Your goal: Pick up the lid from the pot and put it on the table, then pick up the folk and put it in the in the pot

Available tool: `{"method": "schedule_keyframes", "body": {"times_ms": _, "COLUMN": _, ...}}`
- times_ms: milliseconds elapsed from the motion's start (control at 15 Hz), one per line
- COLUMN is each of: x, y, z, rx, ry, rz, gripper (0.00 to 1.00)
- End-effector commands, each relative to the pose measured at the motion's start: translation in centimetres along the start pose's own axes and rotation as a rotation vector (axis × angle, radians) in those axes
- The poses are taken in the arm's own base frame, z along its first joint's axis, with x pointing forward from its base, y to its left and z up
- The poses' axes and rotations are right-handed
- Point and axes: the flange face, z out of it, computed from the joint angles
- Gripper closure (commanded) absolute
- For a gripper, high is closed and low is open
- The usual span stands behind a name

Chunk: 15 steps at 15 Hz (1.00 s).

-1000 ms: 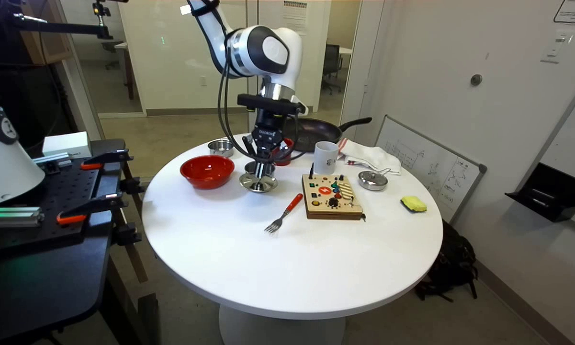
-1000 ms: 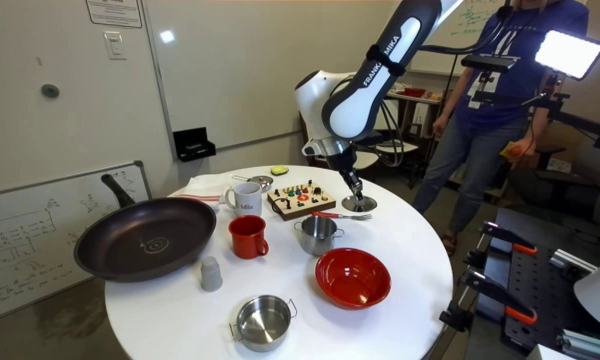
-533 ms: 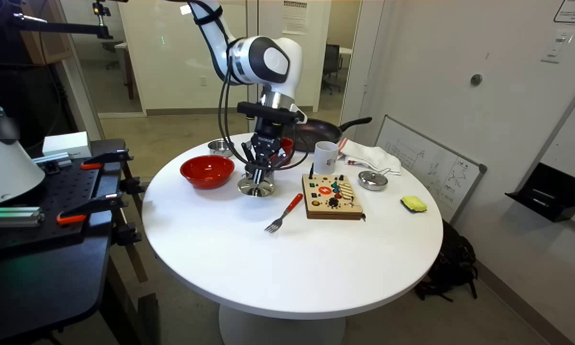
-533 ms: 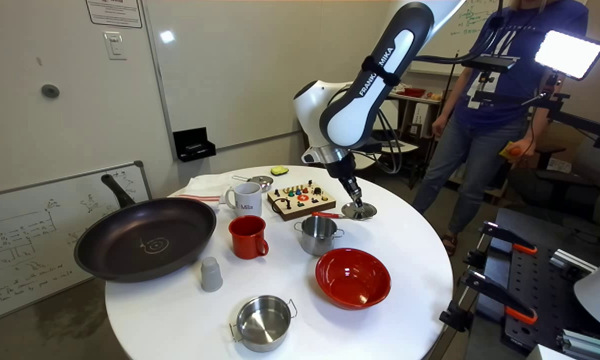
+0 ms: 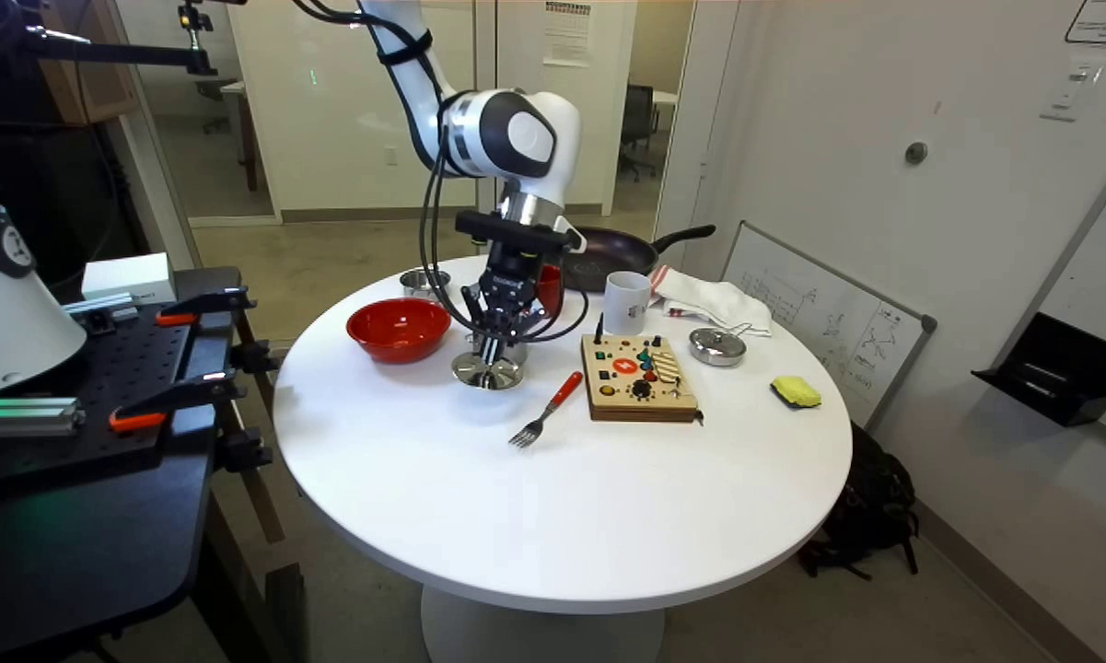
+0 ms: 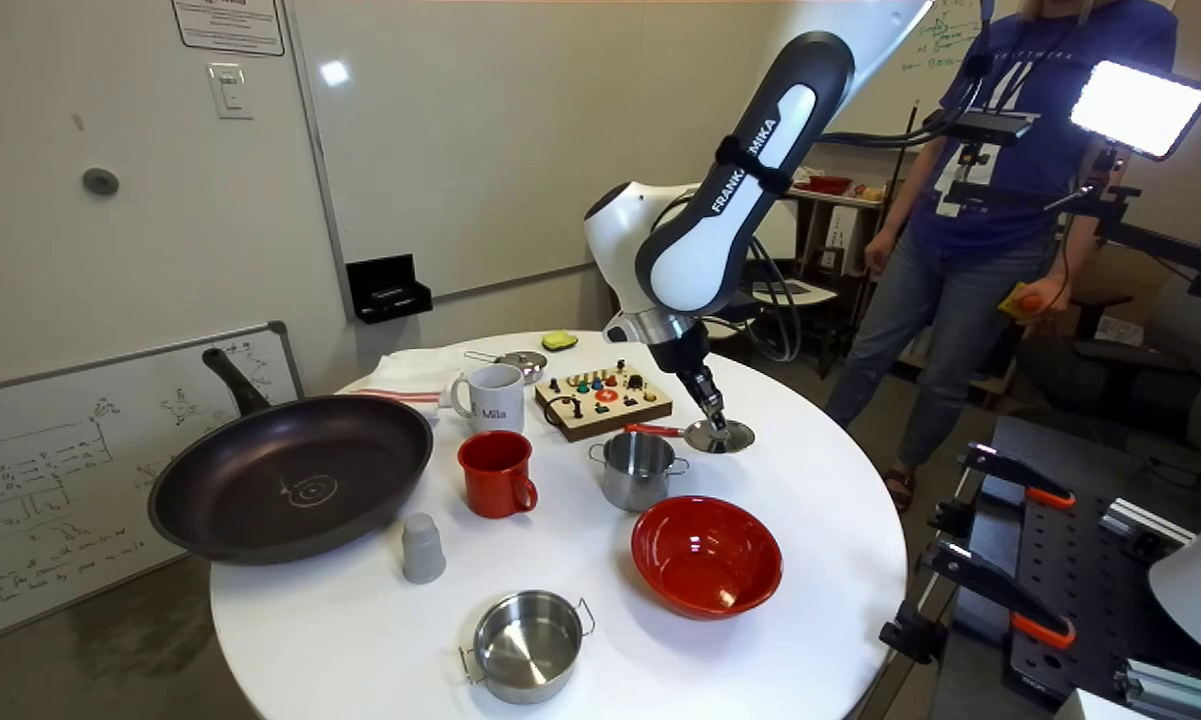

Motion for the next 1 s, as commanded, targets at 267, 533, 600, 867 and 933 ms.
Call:
{"method": "schedule_keyframes", "body": {"times_ms": 267, "x": 1.5, "y": 0.7, "z": 1.7, "rx": 0.042, "ry": -0.015, "rz": -0.007, "gripper": 0.96}}
{"method": "schedule_keyframes", "body": {"times_ms": 533, "x": 1.9, "y": 0.7, "z": 2.3, "rx": 0.054, "ry": -0.021, "rz": -0.014, "gripper": 0.96}}
{"method": "schedule_keyframes", "body": {"times_ms": 600, "x": 2.0, "y": 0.7, "z": 2.5, "rx": 0.057, "ry": -0.025, "rz": -0.016, "gripper": 0.96}}
{"method": "schedule_keyframes", "body": {"times_ms": 867, "x": 2.3, "y": 0.7, "z": 2.7, "rx": 0.071, "ry": -0.035, "rz": -0.021, "gripper": 0.96}}
{"method": "schedule_keyframes", "body": {"times_ms": 933, "x": 2.4, "y": 0.6, "z": 2.8, "rx": 0.076, "ry": -0.037, "rz": -0.024, "gripper": 0.96}}
